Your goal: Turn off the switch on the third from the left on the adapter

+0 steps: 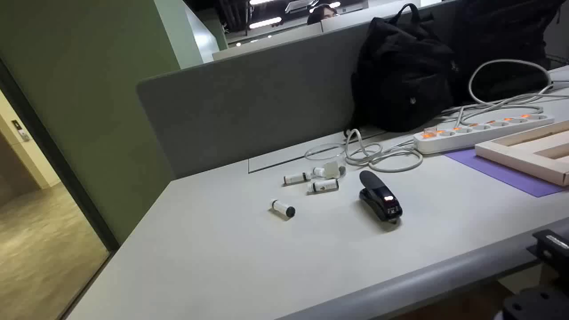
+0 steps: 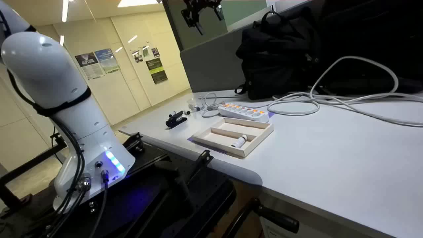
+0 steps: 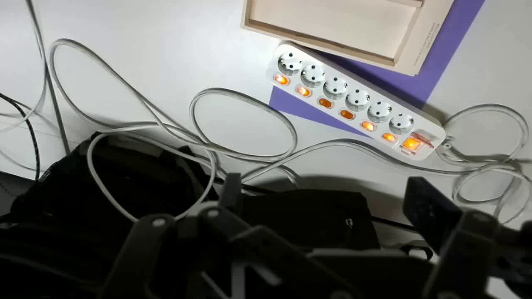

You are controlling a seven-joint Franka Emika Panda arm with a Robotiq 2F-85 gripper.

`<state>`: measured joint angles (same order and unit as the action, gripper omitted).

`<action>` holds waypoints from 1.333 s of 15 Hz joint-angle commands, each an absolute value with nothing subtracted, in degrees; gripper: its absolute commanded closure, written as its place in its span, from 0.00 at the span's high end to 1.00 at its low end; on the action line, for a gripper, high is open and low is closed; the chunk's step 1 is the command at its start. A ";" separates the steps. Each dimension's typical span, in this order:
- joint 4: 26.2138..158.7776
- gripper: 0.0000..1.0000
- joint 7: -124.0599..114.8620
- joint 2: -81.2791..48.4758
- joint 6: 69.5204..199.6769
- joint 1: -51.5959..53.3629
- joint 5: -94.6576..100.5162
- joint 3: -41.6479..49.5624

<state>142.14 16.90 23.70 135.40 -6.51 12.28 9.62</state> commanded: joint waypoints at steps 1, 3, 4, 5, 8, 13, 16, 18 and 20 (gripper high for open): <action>142.02 1.00 16.96 23.68 135.29 -6.61 12.18 9.50; 141.98 1.00 16.96 23.69 135.30 -6.61 12.18 9.50; 141.98 1.00 16.96 23.69 135.30 -6.61 12.18 9.50; 141.98 1.00 16.96 23.69 135.31 -6.61 12.18 9.50; 141.98 1.00 16.96 23.69 135.31 -6.61 12.18 9.50; 141.98 1.00 16.96 23.69 135.31 -6.61 12.18 9.50; 142.08 1.00 16.31 22.96 137.36 -6.48 11.59 9.66; 141.63 1.00 15.20 19.97 141.31 -6.25 10.96 9.50; 140.32 1.00 14.57 14.45 145.70 -6.06 11.03 8.93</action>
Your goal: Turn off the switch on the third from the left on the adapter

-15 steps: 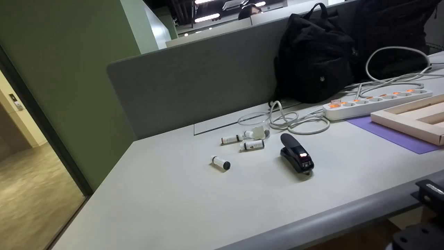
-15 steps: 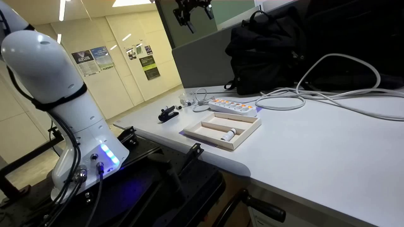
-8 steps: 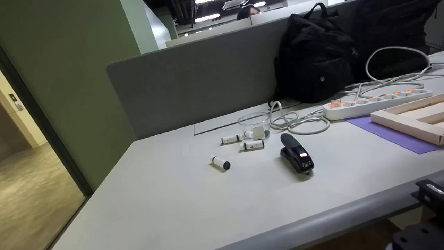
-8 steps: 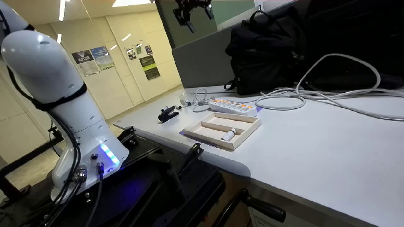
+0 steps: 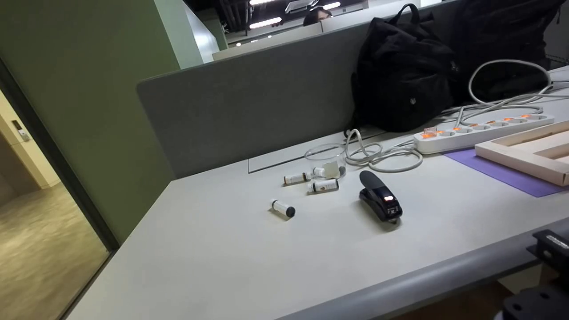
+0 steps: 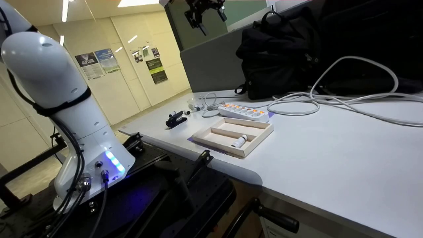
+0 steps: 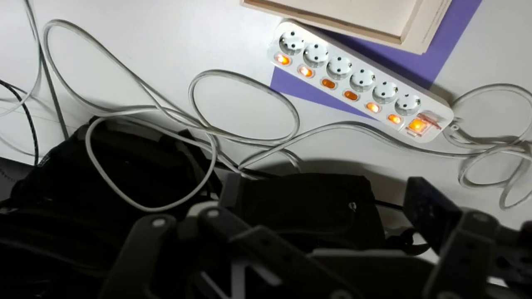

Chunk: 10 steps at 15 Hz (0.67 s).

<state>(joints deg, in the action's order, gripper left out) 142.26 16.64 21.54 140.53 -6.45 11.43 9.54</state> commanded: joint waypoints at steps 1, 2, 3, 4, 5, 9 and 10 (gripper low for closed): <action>139.32 0.80 14.00 10.58 147.00 -6.03 11.19 8.47; 138.91 0.75 13.23 7.62 149.11 -6.21 11.76 7.96; 138.36 0.67 12.38 4.49 150.90 -6.18 11.91 7.43; 138.49 0.60 11.72 1.69 154.37 -5.95 11.74 6.99; 138.22 0.51 10.64 -0.93 156.80 -5.88 12.04 6.43; 135.56 0.25 5.57 -11.13 162.00 -4.44 14.63 5.68; 134.45 0.19 5.00 -13.44 161.29 -3.80 14.03 5.71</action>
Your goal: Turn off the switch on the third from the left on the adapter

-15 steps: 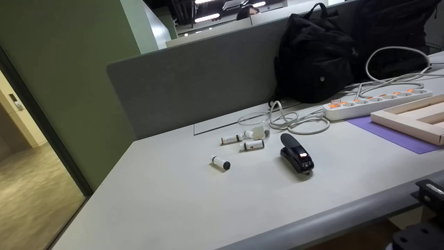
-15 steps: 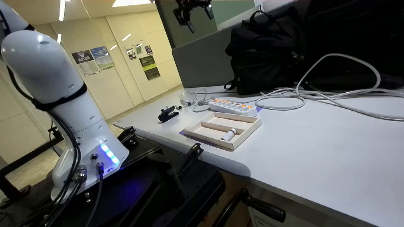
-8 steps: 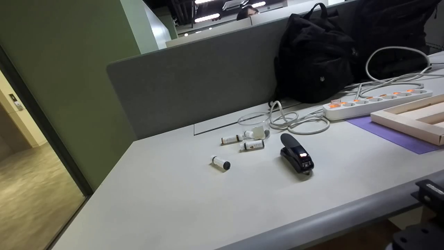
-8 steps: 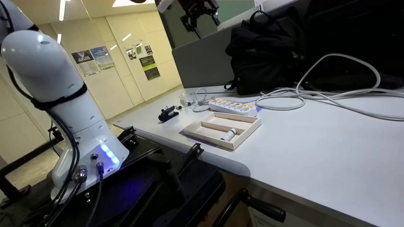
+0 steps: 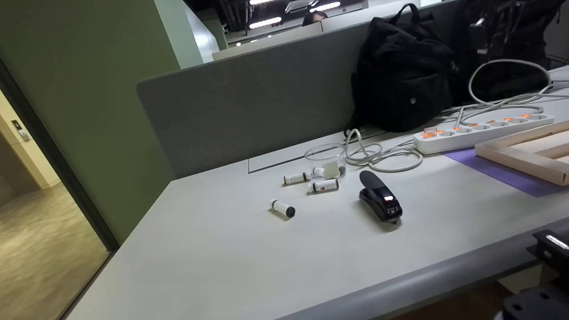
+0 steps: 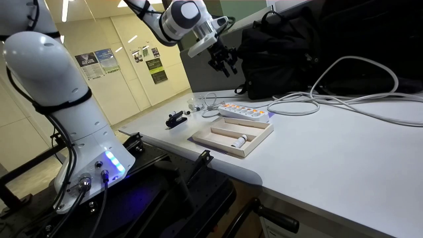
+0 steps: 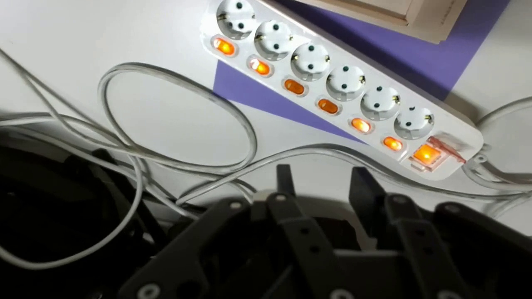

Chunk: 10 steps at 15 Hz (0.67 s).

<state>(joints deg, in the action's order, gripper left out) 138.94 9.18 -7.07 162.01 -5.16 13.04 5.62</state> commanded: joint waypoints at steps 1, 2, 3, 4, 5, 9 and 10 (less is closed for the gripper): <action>133.40 0.11 4.68 -15.54 160.52 -3.24 13.51 5.80; 132.43 0.05 5.63 -17.42 159.57 -3.23 11.86 5.19; 131.25 0.00 5.60 -19.54 158.96 -3.07 11.19 5.21; 129.90 0.00 6.23 -21.25 157.50 -3.28 10.03 4.83; 128.39 0.00 4.84 -22.78 156.22 -2.65 10.48 5.82; 128.88 0.01 6.23 -23.51 156.88 -3.07 10.78 5.78; 128.36 0.01 6.15 -23.91 156.60 -3.08 10.79 5.85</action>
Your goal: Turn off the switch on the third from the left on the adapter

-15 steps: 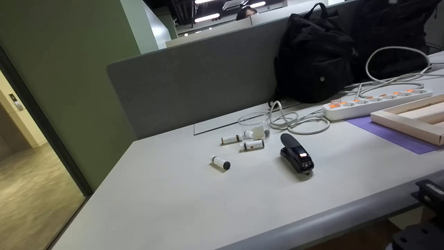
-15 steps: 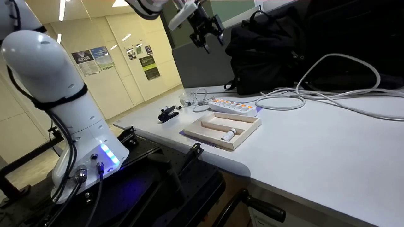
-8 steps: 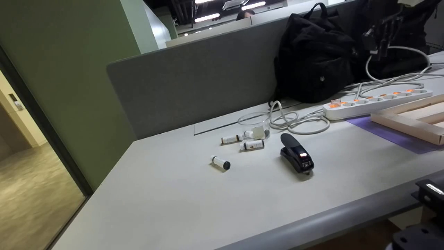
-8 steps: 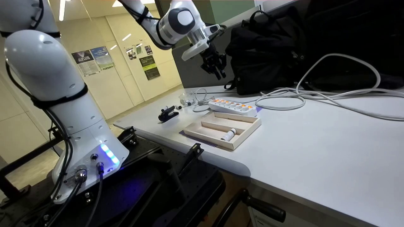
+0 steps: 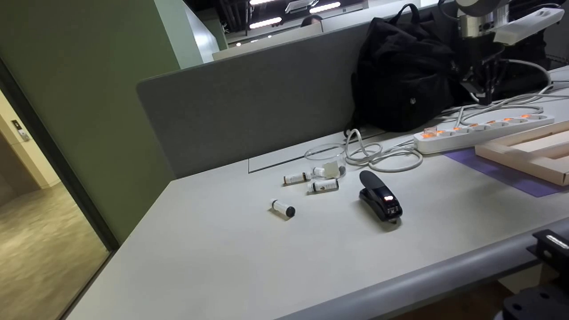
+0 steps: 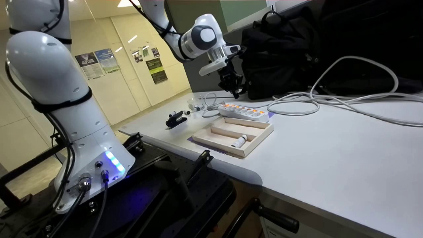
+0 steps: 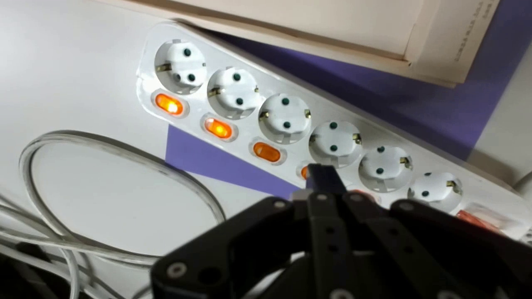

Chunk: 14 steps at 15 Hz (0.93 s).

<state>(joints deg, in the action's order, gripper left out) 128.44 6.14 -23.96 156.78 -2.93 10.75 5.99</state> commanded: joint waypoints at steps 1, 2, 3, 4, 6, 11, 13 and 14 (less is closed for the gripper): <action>128.17 0.01 6.10 -23.96 156.44 -3.07 10.79 5.86; 128.09 0.01 6.04 -23.95 156.39 -3.06 10.79 5.87; 128.07 0.01 5.99 -23.95 156.38 -3.05 10.79 5.87; 128.07 0.01 5.95 -23.95 156.38 -3.03 10.79 5.87; 127.11 0.00 7.62 -24.61 156.04 -3.95 9.71 4.74; 120.02 0.00 11.80 -30.25 155.44 -6.73 3.65 0.28; 117.85 0.00 15.72 -32.43 156.55 -8.54 1.59 -2.43; 116.90 0.00 16.46 -33.49 157.11 -8.74 1.25 -3.01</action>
